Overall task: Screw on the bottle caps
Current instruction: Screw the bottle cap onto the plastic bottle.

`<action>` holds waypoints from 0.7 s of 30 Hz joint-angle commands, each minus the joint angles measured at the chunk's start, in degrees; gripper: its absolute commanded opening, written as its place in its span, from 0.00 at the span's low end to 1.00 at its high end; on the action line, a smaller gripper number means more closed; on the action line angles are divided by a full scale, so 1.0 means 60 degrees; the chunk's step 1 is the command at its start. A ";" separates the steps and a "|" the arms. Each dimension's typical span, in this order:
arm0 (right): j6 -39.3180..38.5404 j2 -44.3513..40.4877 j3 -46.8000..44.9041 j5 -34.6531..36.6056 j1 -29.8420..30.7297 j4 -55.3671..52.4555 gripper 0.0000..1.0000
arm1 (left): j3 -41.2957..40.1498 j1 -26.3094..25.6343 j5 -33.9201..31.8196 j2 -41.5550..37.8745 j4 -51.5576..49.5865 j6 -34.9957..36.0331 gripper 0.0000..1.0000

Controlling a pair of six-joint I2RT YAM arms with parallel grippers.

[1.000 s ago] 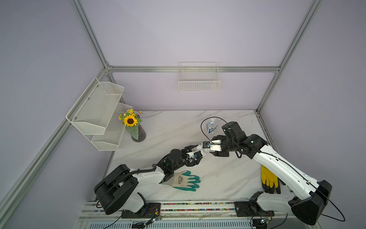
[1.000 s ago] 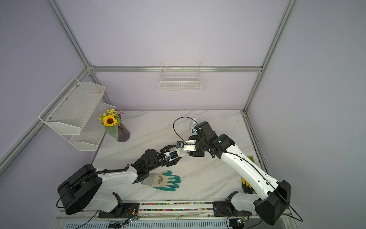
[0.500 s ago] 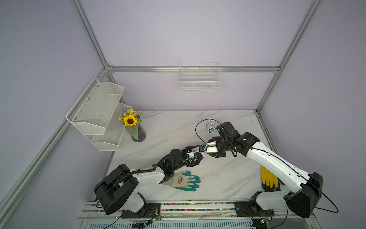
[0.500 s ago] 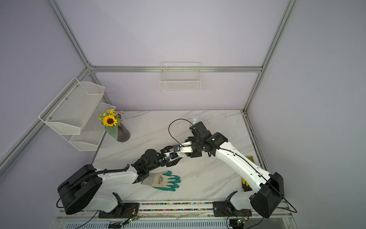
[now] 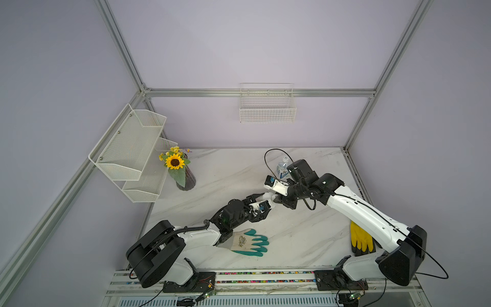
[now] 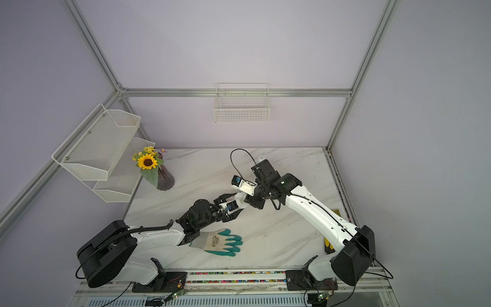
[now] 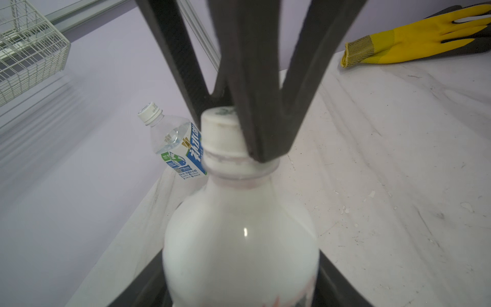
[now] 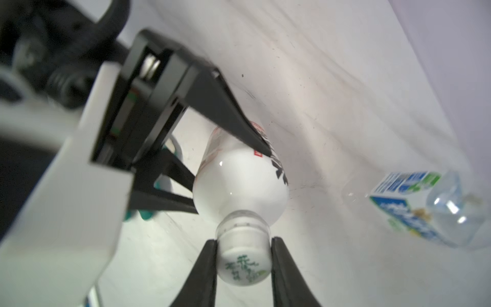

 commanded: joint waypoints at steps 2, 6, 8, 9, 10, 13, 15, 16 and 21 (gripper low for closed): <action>0.7579 0.0246 0.0160 0.0085 0.0024 0.0788 0.08 | -0.0385 -0.0269 -0.0170 -0.0117 0.1044 0.0076 0.68; 1.1942 -0.0384 -0.1659 -0.2053 -0.0170 0.2512 0.12 | -0.0833 -0.0599 -0.0794 -0.0028 0.2180 0.0546 0.67; 1.3370 -0.0878 -0.2710 -0.2326 -0.0185 0.3627 0.13 | -0.1026 -0.0797 -0.1096 0.0118 0.2687 0.0881 0.67; 1.3924 -0.1190 -0.3241 -0.2471 -0.0178 0.4390 0.16 | -0.1109 -0.0860 -0.1245 0.0202 0.3026 0.0981 0.67; 1.4313 -0.1454 -0.3576 -0.2458 -0.0183 0.4928 0.21 | -0.1161 -0.0884 -0.1321 0.0258 0.3209 0.1024 0.67; 1.3539 -0.2186 -0.3697 -0.1838 -0.0171 0.5263 0.35 | -0.1163 -0.0877 -0.1523 0.0290 0.3224 0.1007 0.67; 1.1774 -0.2568 -0.3369 -0.1298 -0.0157 0.4719 0.45 | -0.1200 -0.0876 -0.1716 0.0319 0.3317 0.0868 0.67; 1.0941 -0.2752 -0.3230 -0.0972 -0.0156 0.4389 0.50 | -0.1190 -0.0869 -0.1756 0.0347 0.3303 0.0896 0.67; 0.4834 -0.4138 -0.3300 0.0232 -0.0151 0.3284 0.65 | -0.1000 -0.0775 -0.1383 0.0346 0.2636 0.0833 0.68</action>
